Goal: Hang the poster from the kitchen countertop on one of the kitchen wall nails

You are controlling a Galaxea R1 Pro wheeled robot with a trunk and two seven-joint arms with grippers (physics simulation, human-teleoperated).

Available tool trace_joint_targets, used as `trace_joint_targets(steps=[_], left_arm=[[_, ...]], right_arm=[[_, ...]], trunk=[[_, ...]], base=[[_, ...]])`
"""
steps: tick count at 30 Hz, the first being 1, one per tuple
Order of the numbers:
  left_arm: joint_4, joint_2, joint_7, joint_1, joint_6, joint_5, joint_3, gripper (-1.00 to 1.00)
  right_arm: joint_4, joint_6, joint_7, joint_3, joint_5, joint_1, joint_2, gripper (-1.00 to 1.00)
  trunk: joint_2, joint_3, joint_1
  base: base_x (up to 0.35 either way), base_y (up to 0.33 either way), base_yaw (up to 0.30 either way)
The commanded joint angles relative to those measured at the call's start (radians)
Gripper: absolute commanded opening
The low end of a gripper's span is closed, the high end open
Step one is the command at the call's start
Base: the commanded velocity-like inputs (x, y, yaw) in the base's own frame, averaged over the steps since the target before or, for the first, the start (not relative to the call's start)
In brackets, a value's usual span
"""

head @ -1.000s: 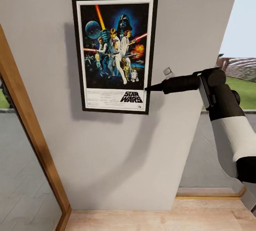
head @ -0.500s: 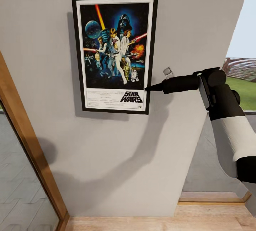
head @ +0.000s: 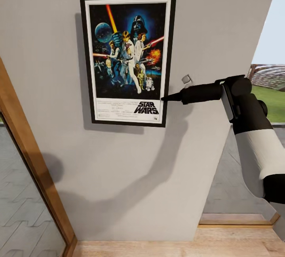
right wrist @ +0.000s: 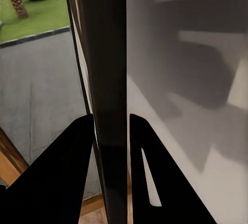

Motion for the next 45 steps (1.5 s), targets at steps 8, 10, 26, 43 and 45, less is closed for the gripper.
trace_joint_targets(steps=[8, 10, 26, 43, 45], left_arm=[[0.002, 0.0, -0.004, -0.001, -0.003, 0.008, -0.004, 1.0], [0.002, 0.0, -0.004, -0.001, -0.003, 0.008, -0.004, 1.0], [0.002, 0.0, -0.004, -0.001, -0.003, 0.008, -0.004, 1.0], [0.002, -0.002, -0.004, 0.0, -0.004, 0.007, -0.005, 1.0], [0.002, -0.002, -0.004, 0.0, -0.004, 0.007, -0.005, 1.0]], right_arm=[[0.0, 0.01, 0.004, 0.001, 0.001, -0.001, -0.001, -1.0], [0.0, 0.01, 0.004, 0.001, 0.001, -0.001, -0.001, -1.0], [0.0, 0.01, 0.004, 0.001, 0.001, -0.001, -0.001, -1.0], [-0.044, -0.045, 0.003, 0.0, 0.001, 0.074, -0.002, -1.0], [-0.044, -0.045, 0.003, 0.0, 0.001, 0.074, -0.002, -1.0]], trunk=[[-0.001, -0.001, 0.0], [-0.001, -0.001, 0.0], [-0.001, -0.001, 0.0], [-0.001, -0.001, 0.0], [-0.001, -0.001, 0.0]], base=[[0.155, 0.0, 0.0], [0.303, 0.0, 0.0], [0.024, 0.0, 0.0], [0.0, 0.0, 0.0], [0.0, 0.0, 0.0]])
